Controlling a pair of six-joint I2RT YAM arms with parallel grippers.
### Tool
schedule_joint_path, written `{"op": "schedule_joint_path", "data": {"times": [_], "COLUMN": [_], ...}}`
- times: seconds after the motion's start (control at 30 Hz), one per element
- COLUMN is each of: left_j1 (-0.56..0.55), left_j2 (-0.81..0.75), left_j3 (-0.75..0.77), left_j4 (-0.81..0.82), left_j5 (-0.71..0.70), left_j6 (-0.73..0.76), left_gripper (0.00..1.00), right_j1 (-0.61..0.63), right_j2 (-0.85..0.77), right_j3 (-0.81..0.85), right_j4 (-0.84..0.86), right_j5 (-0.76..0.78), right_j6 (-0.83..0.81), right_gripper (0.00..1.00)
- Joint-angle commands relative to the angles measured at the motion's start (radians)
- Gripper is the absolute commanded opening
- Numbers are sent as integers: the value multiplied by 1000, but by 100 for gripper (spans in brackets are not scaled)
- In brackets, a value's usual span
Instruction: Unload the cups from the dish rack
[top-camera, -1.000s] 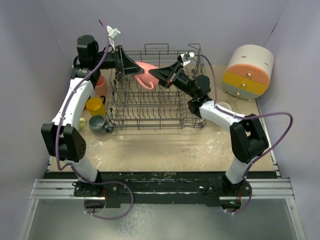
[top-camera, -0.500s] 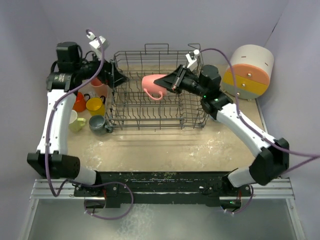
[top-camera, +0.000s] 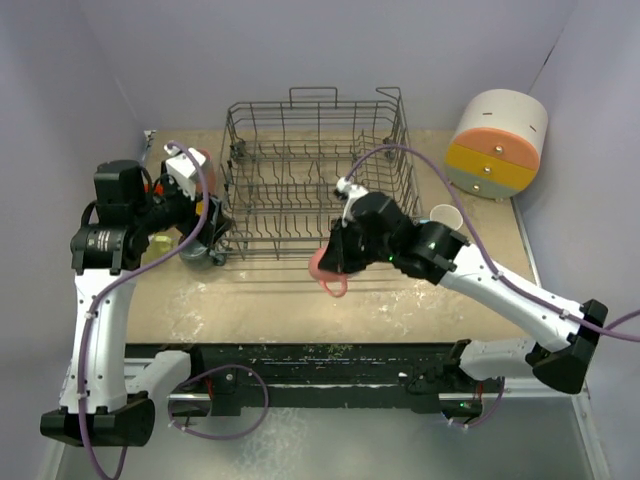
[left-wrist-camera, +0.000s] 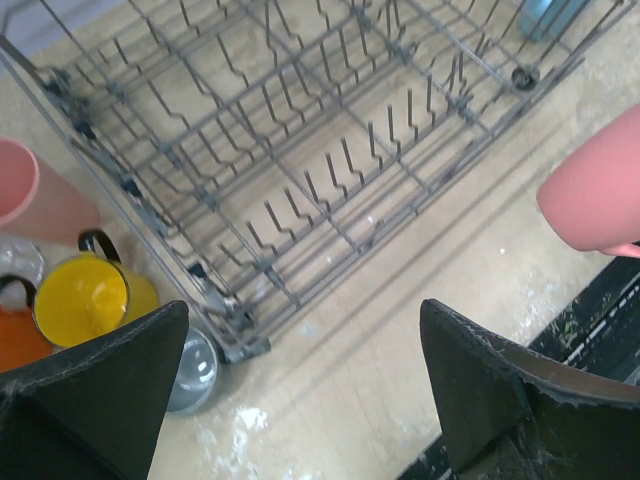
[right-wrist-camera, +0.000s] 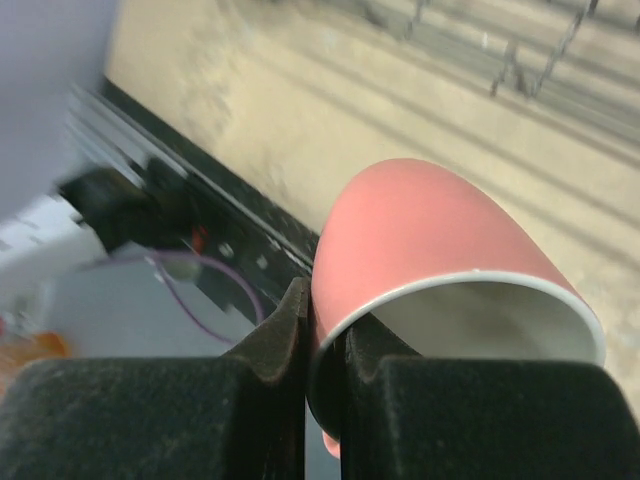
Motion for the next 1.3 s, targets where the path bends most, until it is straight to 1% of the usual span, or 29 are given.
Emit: {"op": "schedule_joint_path", "data": {"times": [0.0,0.13,0.23,0.37,0.47,0.6,0.73,0.9,1.0,1.07,1.1,1.17,1.27], "left_j1": [1,1,1,1,1,1,1,1,1,1,1,1,1], "left_j2": [-76,-116,-129,-153,-212,-312,-335,-340,-378,-401,-407,-413,-428], "left_j3": [-68,-122,-182,-270,-352,-461,-521,-570,-630,-676,-704,-744,-795], "left_j4": [-30,-26,-17,37,122,284,344,389,464,516,537,575,638], "left_j5": [-56,-72,-84,-103,-118,-159,-173,-188,-204,-200,-192,-178,-178], "left_j6": [10,-2,-22,-39,-50,-61,-55,-22,-40,-63,-74,-98,-152], "left_gripper": [99,99,99,99,99,99,99,99,99,99,99,100,99], "right_j1": [129,218,273,308,321,320,320,319,319,317,317,317,317], "right_j2": [-1,85,205,365,430,486,518,508,490,481,479,476,462], "right_j3": [-16,-23,31,106,107,105,102,79,65,60,58,58,49], "right_j4": [-92,-117,-161,-219,-191,-183,-168,-145,-133,-125,-124,-125,-128], "right_j5": [196,292,371,456,454,434,386,365,358,352,349,345,356], "right_j6": [-27,-10,-29,-67,-119,-161,-190,-216,-223,-225,-226,-227,-223], "right_gripper": [0,0,0,0,0,0,0,0,0,3,7,20,30]}}
